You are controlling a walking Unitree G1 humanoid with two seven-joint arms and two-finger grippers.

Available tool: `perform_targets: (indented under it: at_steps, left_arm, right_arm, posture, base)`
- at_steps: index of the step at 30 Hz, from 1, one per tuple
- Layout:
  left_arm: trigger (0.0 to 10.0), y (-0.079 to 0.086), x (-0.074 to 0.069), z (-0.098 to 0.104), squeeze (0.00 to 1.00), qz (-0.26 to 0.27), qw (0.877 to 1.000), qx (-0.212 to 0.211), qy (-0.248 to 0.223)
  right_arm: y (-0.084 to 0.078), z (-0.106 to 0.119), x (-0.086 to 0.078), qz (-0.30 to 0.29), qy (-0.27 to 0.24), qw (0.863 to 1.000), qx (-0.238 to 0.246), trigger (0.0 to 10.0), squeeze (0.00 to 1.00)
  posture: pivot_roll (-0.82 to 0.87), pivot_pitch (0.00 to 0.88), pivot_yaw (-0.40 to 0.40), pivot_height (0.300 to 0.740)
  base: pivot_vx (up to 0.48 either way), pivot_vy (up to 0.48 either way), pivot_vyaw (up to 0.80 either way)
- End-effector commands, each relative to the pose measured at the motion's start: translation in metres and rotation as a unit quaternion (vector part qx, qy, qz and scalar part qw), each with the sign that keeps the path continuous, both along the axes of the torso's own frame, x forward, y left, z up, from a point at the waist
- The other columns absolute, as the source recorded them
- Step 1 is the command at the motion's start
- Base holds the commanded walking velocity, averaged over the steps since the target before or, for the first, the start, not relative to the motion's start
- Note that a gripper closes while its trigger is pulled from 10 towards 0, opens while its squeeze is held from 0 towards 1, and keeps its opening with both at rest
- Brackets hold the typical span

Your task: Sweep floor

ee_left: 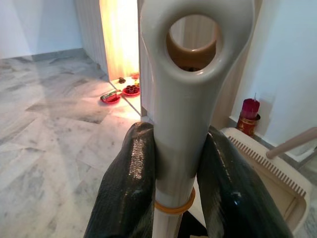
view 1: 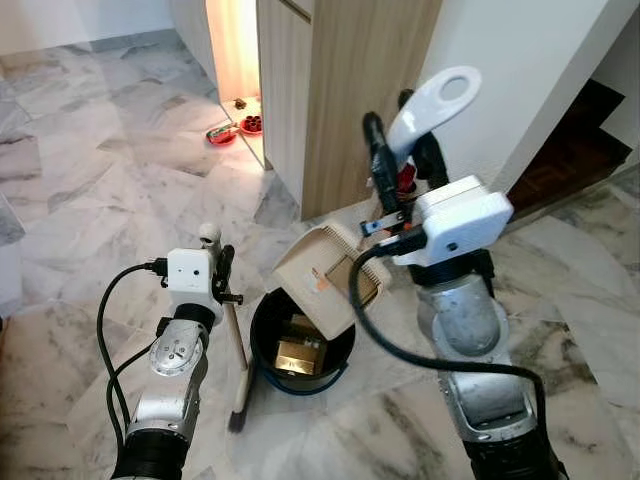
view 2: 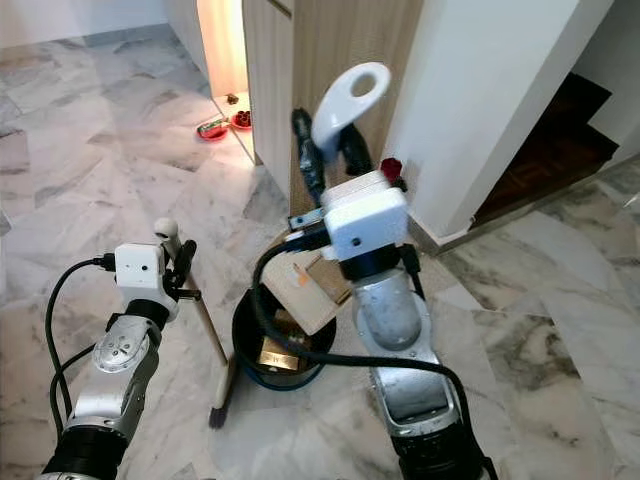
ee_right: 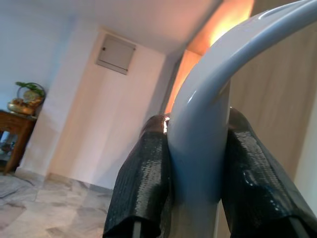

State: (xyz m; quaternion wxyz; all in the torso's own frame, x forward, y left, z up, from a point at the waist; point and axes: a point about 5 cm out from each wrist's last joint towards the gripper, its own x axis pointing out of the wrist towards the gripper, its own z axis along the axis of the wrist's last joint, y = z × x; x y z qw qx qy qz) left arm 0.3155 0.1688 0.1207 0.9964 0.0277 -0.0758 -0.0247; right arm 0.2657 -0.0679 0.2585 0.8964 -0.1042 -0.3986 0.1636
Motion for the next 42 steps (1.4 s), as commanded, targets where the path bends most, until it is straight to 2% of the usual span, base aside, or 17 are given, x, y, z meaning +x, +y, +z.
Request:
perform_targets:
  at_steps: [1, 5, 7, 12, 18, 26, 28, 31, 32, 33, 34, 35, 36, 37, 42]
  left_arm:
    - [10.0, -0.006, 0.002, 0.015, 0.0, -0.012, 0.999, -0.011, -0.039]
    - [10.0, -0.005, 0.002, 0.015, 0.0, -0.011, 0.999, -0.01, -0.039]
    - [10.0, -0.005, 0.002, 0.015, 0.0, -0.011, 0.999, -0.01, -0.039]
    - [10.0, -0.005, 0.002, 0.015, 0.0, -0.011, 0.999, -0.011, -0.039]
    - [10.0, -0.006, 0.002, 0.016, 0.0, -0.011, 0.999, -0.011, -0.039]
    - [10.0, -0.006, 0.002, 0.015, 0.0, -0.012, 0.999, -0.011, -0.039]
    - [10.0, -0.006, 0.002, 0.015, 0.0, -0.012, 0.999, -0.01, -0.039]
    - [10.0, -0.006, 0.002, 0.015, 0.0, -0.012, 0.999, -0.01, -0.038]
    - [10.0, -0.005, 0.002, 0.015, 0.0, -0.012, 0.999, -0.01, -0.038]
    - [10.0, -0.005, 0.002, 0.015, 0.0, -0.012, 0.999, -0.01, -0.038]
    - [10.0, -0.005, 0.002, 0.015, 0.0, -0.012, 0.999, -0.009, -0.037]
    - [10.0, -0.005, 0.002, 0.014, 0.0, -0.011, 0.999, -0.009, -0.037]
    - [10.0, -0.005, 0.002, 0.014, 0.0, -0.011, 0.999, -0.009, -0.037]
    - [10.0, -0.004, 0.002, 0.014, 0.0, -0.011, 0.999, -0.009, -0.036]
    - [10.0, -0.004, 0.001, 0.014, 0.0, -0.011, 0.999, -0.007, -0.035]
  right_arm:
    - [0.003, 0.018, -0.016, 0.013, -0.067, 0.998, 0.009, 10.0, 0.0]
    - [0.013, 0.018, -0.023, 0.026, -0.08, 0.996, -0.003, 10.0, 0.0]
    - [0.022, 0.015, -0.028, 0.037, -0.095, 0.994, -0.032, 10.0, 0.0]
    - [0.029, 0.013, -0.033, 0.047, -0.101, 0.993, -0.042, 10.0, 0.0]
    - [0.035, 0.011, -0.037, 0.055, -0.109, 0.991, -0.054, 10.0, 0.0]
    - [0.03, 0.01, -0.033, 0.042, -0.103, 0.992, -0.052, 10.0, 0.0]
    - [0.024, 0.009, -0.028, 0.019, -0.099, 0.993, -0.055, 10.0, 0.0]
    - [0.005, 0.008, -0.016, -0.035, -0.089, 0.994, -0.053, 10.0, 0.0]
    - [-0.018, 0.009, -0.005, -0.097, -0.081, 0.991, -0.048, 10.0, 0.0]
    - [-0.018, 0.009, -0.005, -0.097, -0.081, 0.991, -0.048, 10.0, 0.0]
    - [-0.028, 0.01, -0.001, -0.122, -0.076, 0.989, -0.043, 10.0, 0.0]
    - [-0.051, 0.009, 0.007, -0.169, -0.062, 0.983, -0.029, 10.0, 0.0]
    - [-0.051, 0.009, 0.007, -0.169, -0.062, 0.983, -0.029, 10.0, 0.0]
    - [-0.068, 0.007, 0.011, -0.2, -0.051, 0.978, -0.02, 10.0, 0.0]
    - [-0.104, -0.005, 0.017, -0.28, -0.015, 0.96, 0.007, 10.0, 0.0]
  posture:
    - [0.16, 0.116, -0.084, 0.74]
    - [0.16, 0.117, -0.085, 0.74]
    - [0.16, 0.117, -0.085, 0.74]
    - [0.16, 0.116, -0.086, 0.74]
    - [0.16, 0.117, -0.087, 0.74]
    - [0.16, 0.117, -0.087, 0.74]
    - [0.16, 0.116, -0.088, 0.74]
    - [0.16, 0.115, -0.087, 0.74]
    - [0.16, 0.116, -0.086, 0.74]
    - [0.16, 0.116, -0.086, 0.74]
    - [0.16, 0.116, -0.086, 0.74]
    - [0.16, 0.116, -0.086, 0.74]
    - [0.16, 0.116, -0.086, 0.74]
    - [0.16, 0.115, -0.085, 0.74]
    - [0.16, 0.117, -0.085, 0.74]
  base:
    - [0.0, 0.0, 0.0]
    - [0.0, 0.0, 0.0]
    - [0.0, 0.0, 0.0]
    - [0.0, 0.0, 0.0]
    - [0.0, 0.0, 0.0]
    - [0.0, 0.0, 0.0]
    - [0.0, 0.0, 0.0]
    - [0.0, 0.0, 0.0]
    - [0.0, 0.0, 0.0]
    - [0.0, 0.0, 0.0]
    - [0.0, 0.0, 0.0]
    - [0.0, 0.0, 0.0]
    - [0.0, 0.0, 0.0]
    - [0.0, 0.0, 0.0]
    - [0.0, 0.0, 0.0]
